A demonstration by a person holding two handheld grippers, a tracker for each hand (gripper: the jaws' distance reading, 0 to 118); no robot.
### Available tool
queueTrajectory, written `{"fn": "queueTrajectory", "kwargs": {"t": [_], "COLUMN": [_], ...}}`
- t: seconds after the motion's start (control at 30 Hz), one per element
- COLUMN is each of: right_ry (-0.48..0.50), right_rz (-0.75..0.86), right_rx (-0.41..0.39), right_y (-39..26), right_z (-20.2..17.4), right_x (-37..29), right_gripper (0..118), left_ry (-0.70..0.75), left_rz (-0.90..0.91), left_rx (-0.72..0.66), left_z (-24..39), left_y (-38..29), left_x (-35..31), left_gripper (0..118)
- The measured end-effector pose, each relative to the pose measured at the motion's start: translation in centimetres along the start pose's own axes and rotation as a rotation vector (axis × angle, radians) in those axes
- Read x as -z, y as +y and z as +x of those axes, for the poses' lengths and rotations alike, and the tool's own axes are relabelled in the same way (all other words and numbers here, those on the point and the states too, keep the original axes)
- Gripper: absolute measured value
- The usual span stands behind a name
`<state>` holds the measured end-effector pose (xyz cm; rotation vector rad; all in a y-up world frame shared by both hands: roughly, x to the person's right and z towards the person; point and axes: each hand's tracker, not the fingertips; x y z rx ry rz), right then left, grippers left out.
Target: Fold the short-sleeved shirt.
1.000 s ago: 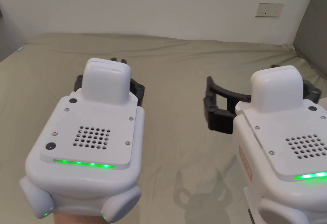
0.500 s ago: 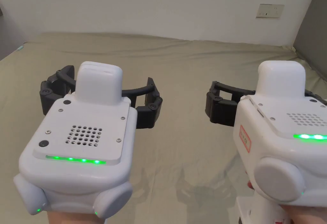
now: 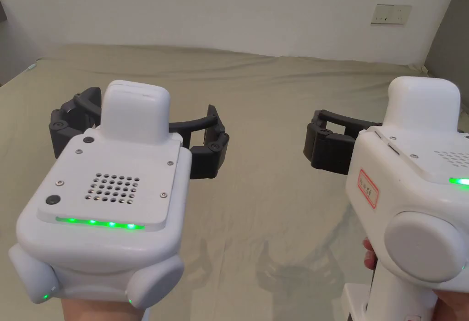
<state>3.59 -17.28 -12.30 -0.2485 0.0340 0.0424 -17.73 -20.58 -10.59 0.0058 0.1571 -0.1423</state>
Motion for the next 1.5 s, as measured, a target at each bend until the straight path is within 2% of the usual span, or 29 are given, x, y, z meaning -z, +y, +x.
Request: {"fn": "queueTrajectory", "kwargs": {"t": [0.2,0.3,0.33,0.43,0.5,0.57,0.73,0.87,1.1,1.5], "right_ry": [0.018,-0.087,-0.095,-0.07,-0.015,0.009,0.048,0.032,0.038,0.04], "right_rz": [0.015,-0.006,-0.006,0.009,0.035,0.052,0.158,0.146,0.166,0.178], "right_rx": [-0.007,-0.065,-0.06,-0.058,-0.06,-0.073,-0.184,-0.182,-0.129,-0.133], "right_y": [-0.3,-0.7,-0.9,-1.3,-1.4,-2.1,-3.1,-3.1,-2.6,-2.5], "right_z": [-0.2,-0.8,-0.9,-0.9,-0.8,1.1,1.1,0.6,0.5,0.5], "right_x": [0.0,0.9,0.9,0.8,0.5,1.6,1.4,1.2,0.4,0.2], "right_gripper": [114,114,114,114,114,114,114,114,114,114], "left_ry": [-0.004,-0.005,-0.006,-0.004,-0.001,-0.001,0.002,-0.002,-0.001,0.008], "left_rz": [-0.003,0.0,0.0,0.003,0.004,0.004,0.014,0.021,0.031,0.035], "left_rx": [0.001,0.003,0.004,0.007,0.011,0.015,0.016,0.023,0.026,0.018], "left_z": [0.1,0.1,0.0,0.0,0.0,0.1,0.3,0.5,0.6,0.4], "left_y": [-0.1,0.0,-0.1,0.0,-0.1,-0.1,-0.2,-0.1,0.0,0.2], "left_x": [-0.1,-0.2,-0.2,-0.2,-0.2,-0.2,-0.4,-0.4,-0.6,-0.8], "left_gripper": [118,118,118,118,118,118,118,118,118,118]}}
